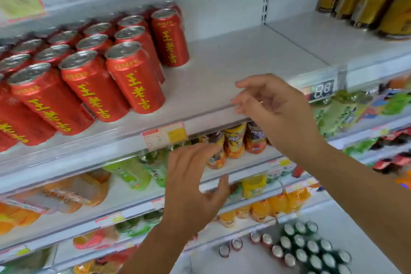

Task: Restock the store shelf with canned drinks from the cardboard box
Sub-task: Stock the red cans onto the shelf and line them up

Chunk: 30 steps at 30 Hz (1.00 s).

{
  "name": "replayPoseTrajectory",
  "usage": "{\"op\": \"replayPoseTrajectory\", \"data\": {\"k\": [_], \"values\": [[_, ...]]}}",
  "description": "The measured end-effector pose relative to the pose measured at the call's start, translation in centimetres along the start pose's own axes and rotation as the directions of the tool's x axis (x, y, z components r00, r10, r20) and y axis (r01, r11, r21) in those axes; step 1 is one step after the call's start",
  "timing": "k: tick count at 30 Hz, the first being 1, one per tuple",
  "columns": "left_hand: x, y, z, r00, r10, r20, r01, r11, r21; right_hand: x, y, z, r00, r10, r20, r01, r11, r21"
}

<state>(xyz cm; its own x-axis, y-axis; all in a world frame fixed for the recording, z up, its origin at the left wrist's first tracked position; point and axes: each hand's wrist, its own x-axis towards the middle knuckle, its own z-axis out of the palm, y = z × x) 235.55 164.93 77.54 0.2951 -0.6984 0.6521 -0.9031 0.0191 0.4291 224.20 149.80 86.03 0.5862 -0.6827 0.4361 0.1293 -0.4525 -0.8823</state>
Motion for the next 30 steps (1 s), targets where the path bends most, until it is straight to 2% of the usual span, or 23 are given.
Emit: {"op": "replayPoseTrajectory", "data": {"k": [1, 3, 5, 7, 9, 11, 13, 15, 17, 19, 22, 24, 26, 30], "values": [[-1.6, 0.1, 1.9, 0.99, -0.05, 0.134, 0.062, 0.995, -0.081, -1.8, 1.6, -1.0, 0.999, 0.051, -0.013, -0.051, 0.999, -0.012], [-5.6, -0.5, 6.5, 0.888, -0.177, 0.426, 0.26, 0.955, -0.146, -5.9, 6.4, -3.0, 0.969, 0.239, -0.068, -0.243, 0.968, -0.058], [-10.3, -1.7, 10.7, 0.716, -0.294, 0.633, 0.45, 0.888, -0.097, -10.5, 11.8, -4.5, 0.881, 0.461, -0.104, -0.47, 0.878, -0.088], [-15.3, -2.9, 14.7, 0.52, -0.396, 0.757, 0.579, 0.815, 0.028, -15.5, 17.3, -5.5, 0.749, 0.65, -0.124, -0.662, 0.74, -0.121], [-20.6, -4.5, 18.1, 0.301, -0.486, 0.82, 0.652, 0.733, 0.194, -20.6, 22.4, -5.8, 0.587, 0.795, -0.156, -0.809, 0.567, -0.155], [-26.1, -6.7, 21.3, 0.115, -0.536, 0.836, 0.667, 0.666, 0.334, -25.7, 27.6, -5.8, 0.45, 0.879, -0.158, -0.884, 0.414, -0.218], [-31.4, -9.5, 24.8, -0.012, -0.563, 0.826, 0.644, 0.627, 0.437, -30.8, 32.9, -5.3, 0.327, 0.929, -0.174, -0.929, 0.282, -0.241], [-36.0, -12.3, 28.3, -0.086, -0.588, 0.804, 0.588, 0.622, 0.518, -35.6, 38.3, -4.4, 0.184, 0.959, -0.216, -0.973, 0.147, -0.177], [-40.0, -15.0, 32.0, -0.113, -0.61, 0.784, 0.558, 0.614, 0.558, -39.8, 44.2, -3.4, 0.058, 0.966, -0.253, -0.991, 0.025, -0.13], [-43.4, -17.4, 35.8, -0.091, -0.634, 0.768, 0.553, 0.609, 0.568, -43.9, 50.2, -2.3, -0.018, 0.966, -0.256, -0.991, -0.051, -0.121], [-47.8, -21.4, 41.3, -0.017, -0.668, 0.744, 0.551, 0.615, 0.564, -49.5, 59.1, -0.6, -0.063, 0.958, -0.278, -0.987, -0.102, -0.127], [-50.6, -23.9, 44.7, 0.02, -0.717, 0.697, 0.571, 0.58, 0.58, -52.7, 64.1, 0.2, -0.081, 0.953, -0.292, -0.98, -0.129, -0.149], [-53.0, -26.1, 47.4, 0.071, -0.767, 0.637, 0.584, 0.55, 0.598, -54.8, 68.0, 0.7, -0.051, 0.956, -0.288, -0.982, -0.1, -0.158], [-56.5, -29.1, 51.0, 0.13, -0.84, 0.526, 0.645, 0.475, 0.599, -56.6, 73.9, 0.3, 0.097, 0.941, -0.325, -0.966, 0.011, -0.259]]}}
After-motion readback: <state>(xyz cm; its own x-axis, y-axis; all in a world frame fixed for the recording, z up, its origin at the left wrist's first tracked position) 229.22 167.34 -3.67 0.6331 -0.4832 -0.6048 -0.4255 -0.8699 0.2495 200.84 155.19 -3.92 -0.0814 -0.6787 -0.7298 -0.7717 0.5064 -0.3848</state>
